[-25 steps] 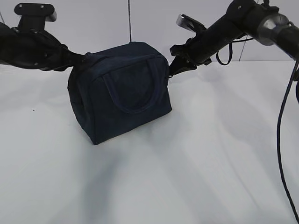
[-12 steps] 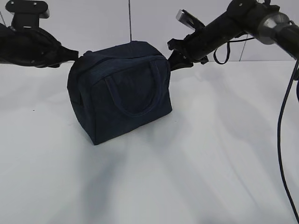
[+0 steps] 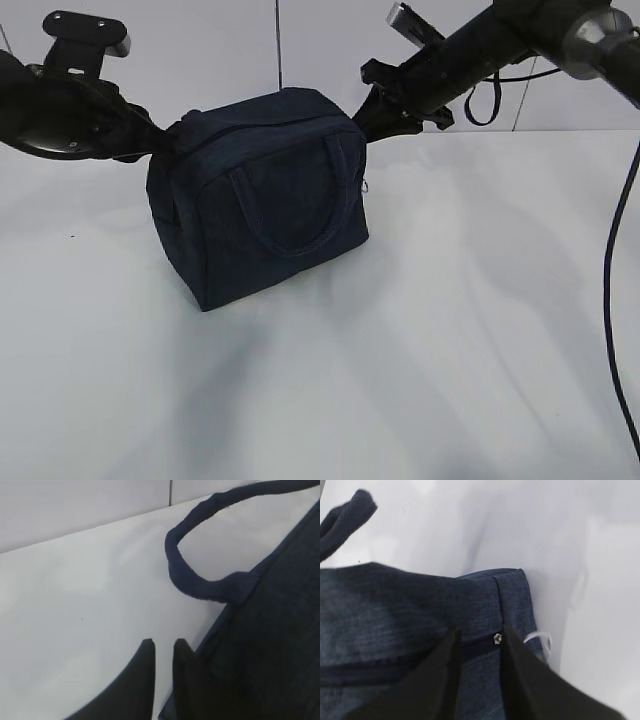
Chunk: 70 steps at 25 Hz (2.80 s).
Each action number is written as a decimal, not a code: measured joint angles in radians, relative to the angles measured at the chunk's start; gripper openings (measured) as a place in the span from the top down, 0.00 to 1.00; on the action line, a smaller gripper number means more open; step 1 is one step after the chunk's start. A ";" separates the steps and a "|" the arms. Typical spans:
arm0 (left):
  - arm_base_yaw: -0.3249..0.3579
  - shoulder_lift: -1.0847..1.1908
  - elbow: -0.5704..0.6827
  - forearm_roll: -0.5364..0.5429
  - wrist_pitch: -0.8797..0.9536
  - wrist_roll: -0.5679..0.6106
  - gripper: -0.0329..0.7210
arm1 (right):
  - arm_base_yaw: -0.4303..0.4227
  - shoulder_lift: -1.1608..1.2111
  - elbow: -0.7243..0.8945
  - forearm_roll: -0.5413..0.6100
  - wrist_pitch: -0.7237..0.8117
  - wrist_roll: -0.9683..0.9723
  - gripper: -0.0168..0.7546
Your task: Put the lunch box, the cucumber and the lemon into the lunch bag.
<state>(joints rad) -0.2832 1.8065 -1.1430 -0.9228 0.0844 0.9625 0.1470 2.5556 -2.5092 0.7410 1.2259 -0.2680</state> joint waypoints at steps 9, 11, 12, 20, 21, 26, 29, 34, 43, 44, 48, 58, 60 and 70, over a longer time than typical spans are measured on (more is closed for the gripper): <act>0.000 -0.028 0.000 0.066 0.020 0.000 0.83 | -0.033 -0.009 0.000 0.046 0.000 0.212 0.64; 0.000 -0.028 0.000 0.080 0.027 0.000 0.83 | -0.051 -0.023 0.000 0.082 0.001 0.219 0.64; 0.000 -0.030 0.000 0.082 0.031 0.000 0.83 | -0.059 -0.030 0.000 0.106 0.001 0.223 0.64; 0.000 -0.076 0.000 0.333 0.145 0.000 0.82 | -0.091 -0.066 0.000 0.075 0.002 0.029 0.64; 0.000 -0.086 0.000 0.370 0.158 0.000 0.82 | -0.091 -0.066 0.000 0.045 0.002 0.000 0.64; 0.000 -0.147 -0.017 0.540 0.200 0.000 0.81 | -0.091 -0.066 0.000 -0.281 0.011 -0.054 0.64; 0.000 -0.191 -0.041 0.710 0.257 0.000 0.81 | -0.093 -0.079 0.000 -0.440 0.017 -0.021 0.64; 0.002 -0.256 -0.049 0.780 0.329 0.000 0.81 | -0.099 -0.181 0.000 -0.490 0.022 -0.012 0.64; 0.002 -0.401 -0.049 0.717 0.451 -0.090 0.80 | -0.099 -0.424 0.089 -0.493 0.026 0.000 0.64; 0.002 -0.432 -0.049 0.691 0.462 -0.095 0.80 | -0.099 -0.467 0.126 -0.498 0.028 0.000 0.64; 0.002 -0.520 -0.051 0.612 0.549 -0.122 0.79 | -0.099 -0.633 0.302 -0.521 0.030 0.000 0.64; 0.000 -0.695 -0.051 0.865 0.907 -0.129 0.77 | -0.099 -0.952 0.464 -0.573 0.036 0.004 0.64; -0.009 -0.746 -0.037 0.983 0.938 -0.129 0.77 | -0.099 -1.007 0.464 -0.587 0.038 0.004 0.64; -0.019 -0.930 0.008 1.074 0.950 -0.211 0.73 | -0.099 -1.242 0.534 -0.596 0.044 0.004 0.64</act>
<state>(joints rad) -0.3018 0.8765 -1.1350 0.1509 1.0340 0.7511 0.0476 1.3139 -1.9748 0.1455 1.2694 -0.2639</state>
